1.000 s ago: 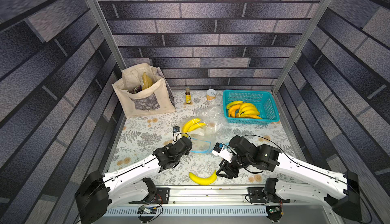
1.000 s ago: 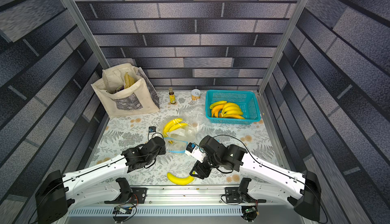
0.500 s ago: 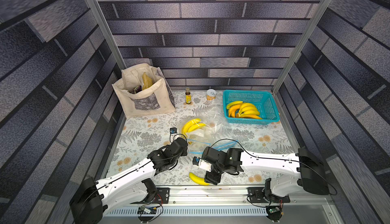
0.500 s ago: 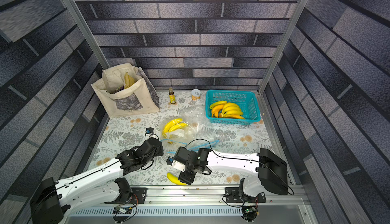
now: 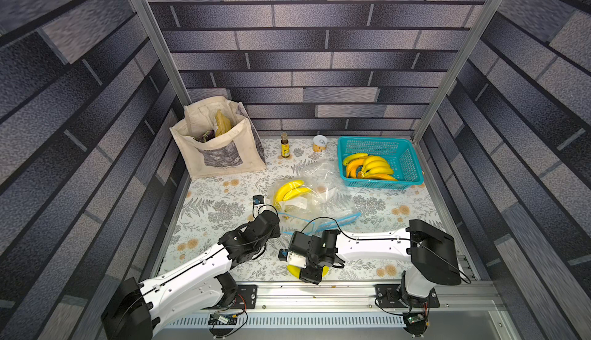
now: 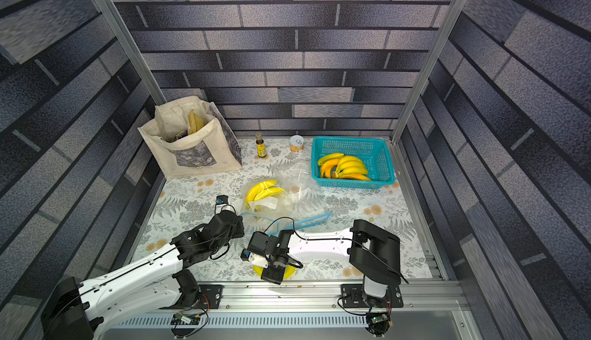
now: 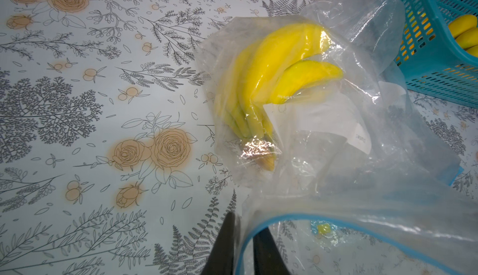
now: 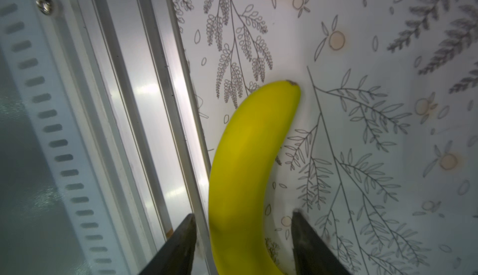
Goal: Open the zip-top bag and take out the banana
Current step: Pick up the banana at the center of the board.
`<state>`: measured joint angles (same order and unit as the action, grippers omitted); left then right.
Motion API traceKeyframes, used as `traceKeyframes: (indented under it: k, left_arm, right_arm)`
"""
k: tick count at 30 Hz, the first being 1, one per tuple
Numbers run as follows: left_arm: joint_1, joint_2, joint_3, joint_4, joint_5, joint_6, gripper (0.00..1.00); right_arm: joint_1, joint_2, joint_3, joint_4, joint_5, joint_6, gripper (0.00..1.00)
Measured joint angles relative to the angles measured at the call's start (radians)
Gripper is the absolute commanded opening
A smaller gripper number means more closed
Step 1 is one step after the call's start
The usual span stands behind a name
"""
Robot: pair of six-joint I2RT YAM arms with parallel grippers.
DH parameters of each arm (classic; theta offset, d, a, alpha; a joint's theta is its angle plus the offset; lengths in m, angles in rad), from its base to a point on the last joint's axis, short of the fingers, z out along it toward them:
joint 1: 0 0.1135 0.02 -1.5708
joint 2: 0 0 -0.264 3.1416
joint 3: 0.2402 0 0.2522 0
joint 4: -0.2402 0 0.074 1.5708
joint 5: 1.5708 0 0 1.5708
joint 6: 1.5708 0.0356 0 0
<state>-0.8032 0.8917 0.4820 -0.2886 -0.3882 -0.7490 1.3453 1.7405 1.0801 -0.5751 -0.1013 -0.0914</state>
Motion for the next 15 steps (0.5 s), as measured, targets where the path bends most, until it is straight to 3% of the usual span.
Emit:
traceKeyframes:
  k: [7, 11, 15]
  left_arm:
    - [0.006, -0.067, -0.028, -0.009, 0.0, -0.001, 0.17]
    - [0.012, -0.079, -0.037, -0.013, 0.0, -0.003, 0.17]
    - [0.012, -0.072, -0.037, -0.012, 0.0, -0.003, 0.17]
  right_arm:
    - [0.012, 0.049, 0.01, 0.002, 0.011, 0.01, 0.37]
    - [0.012, 0.048, 0.01, 0.003, 0.02, 0.027, 0.15]
    - [0.012, 0.006, -0.024, 0.007, 0.022, 0.064, 0.12]
